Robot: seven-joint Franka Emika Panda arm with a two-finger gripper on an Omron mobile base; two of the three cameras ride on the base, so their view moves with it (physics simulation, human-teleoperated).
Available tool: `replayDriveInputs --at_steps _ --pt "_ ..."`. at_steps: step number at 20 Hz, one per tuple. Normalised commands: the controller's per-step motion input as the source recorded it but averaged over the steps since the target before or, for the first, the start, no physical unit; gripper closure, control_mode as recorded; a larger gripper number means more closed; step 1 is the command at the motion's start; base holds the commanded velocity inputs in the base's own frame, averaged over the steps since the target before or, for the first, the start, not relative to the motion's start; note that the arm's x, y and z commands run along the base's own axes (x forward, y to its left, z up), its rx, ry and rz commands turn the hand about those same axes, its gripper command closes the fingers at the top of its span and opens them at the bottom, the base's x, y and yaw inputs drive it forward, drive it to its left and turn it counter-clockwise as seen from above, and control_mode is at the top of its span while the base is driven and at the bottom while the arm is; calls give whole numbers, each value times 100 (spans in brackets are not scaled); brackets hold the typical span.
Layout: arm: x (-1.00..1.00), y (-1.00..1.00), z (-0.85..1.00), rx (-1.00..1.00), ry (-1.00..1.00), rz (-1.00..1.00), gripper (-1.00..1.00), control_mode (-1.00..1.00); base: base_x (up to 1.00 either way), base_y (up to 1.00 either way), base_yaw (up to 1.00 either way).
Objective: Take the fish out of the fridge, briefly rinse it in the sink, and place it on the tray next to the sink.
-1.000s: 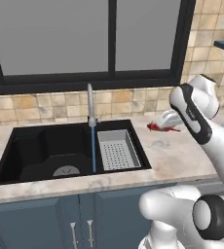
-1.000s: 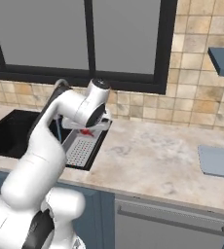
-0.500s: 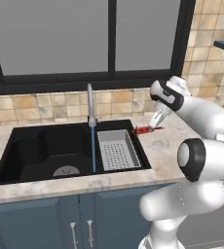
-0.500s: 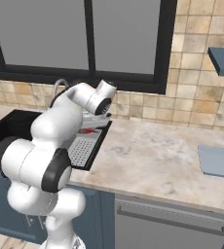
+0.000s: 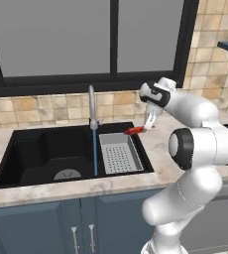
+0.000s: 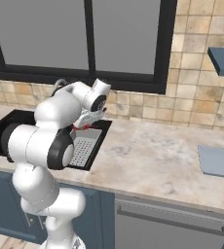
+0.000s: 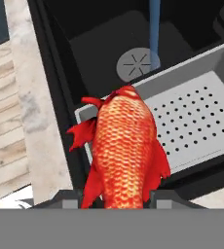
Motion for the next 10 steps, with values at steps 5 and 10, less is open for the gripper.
replayDriveInputs --at_steps 5,10 --pt "12 8 -33 0 -35 13 100 -100 0 0 0" --pt "0 0 -28 2 -31 12 100 -100 0 0 0"
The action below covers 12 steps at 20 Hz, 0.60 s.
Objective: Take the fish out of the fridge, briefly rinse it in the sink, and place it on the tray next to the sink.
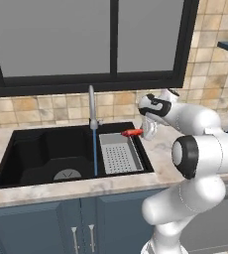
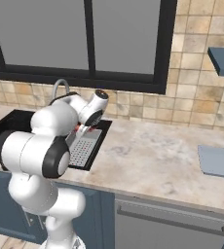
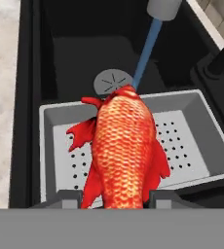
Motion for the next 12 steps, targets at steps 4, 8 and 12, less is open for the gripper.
replayDriveInputs --at_steps 4,8,12 --pt "5 6 -10 6 -10 9 100 -100 0 0 0" --pt "44 42 -11 -4 -9 0 100 -100 0 0 0" --pt "49 51 -17 -5 -7 2 100 -100 0 0 0"
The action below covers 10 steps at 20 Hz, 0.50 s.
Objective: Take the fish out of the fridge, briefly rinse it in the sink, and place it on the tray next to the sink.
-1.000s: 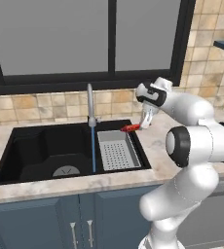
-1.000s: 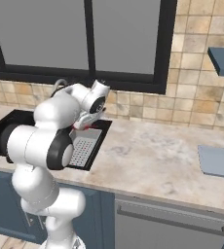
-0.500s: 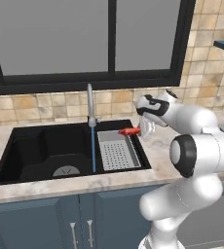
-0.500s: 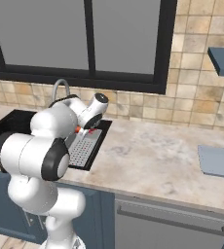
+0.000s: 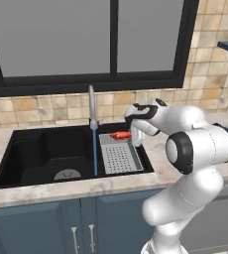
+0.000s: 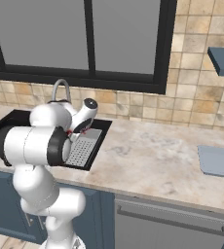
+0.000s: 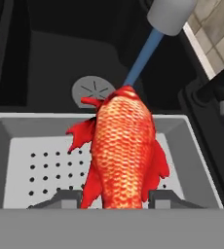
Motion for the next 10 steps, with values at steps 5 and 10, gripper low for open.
replayDriveInputs --at_steps 5,10 --pt "22 31 -17 -1 -7 1 100 -100 0 0 0" --pt "10 16 -7 0 0 2 100 -100 0 0 0"
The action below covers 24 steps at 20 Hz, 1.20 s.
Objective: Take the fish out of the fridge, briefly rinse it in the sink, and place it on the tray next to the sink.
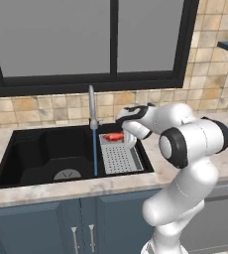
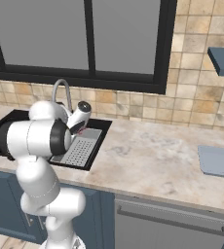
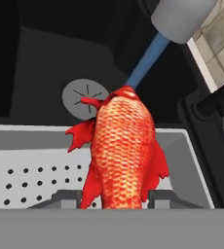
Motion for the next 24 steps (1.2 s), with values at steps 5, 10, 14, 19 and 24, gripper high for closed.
replayDriveInputs --at_steps 5,10,14,19,24 --pt "6 6 -5 0 0 6 100 -100 0 0 0" --pt "23 0 0 4 4 13 100 -100 0 0 0" --pt "29 0 0 7 19 15 100 -100 0 0 0" --pt "22 1 0 0 15 12 100 -100 0 0 0" --pt "24 12 0 0 3 3 100 -100 0 0 0"
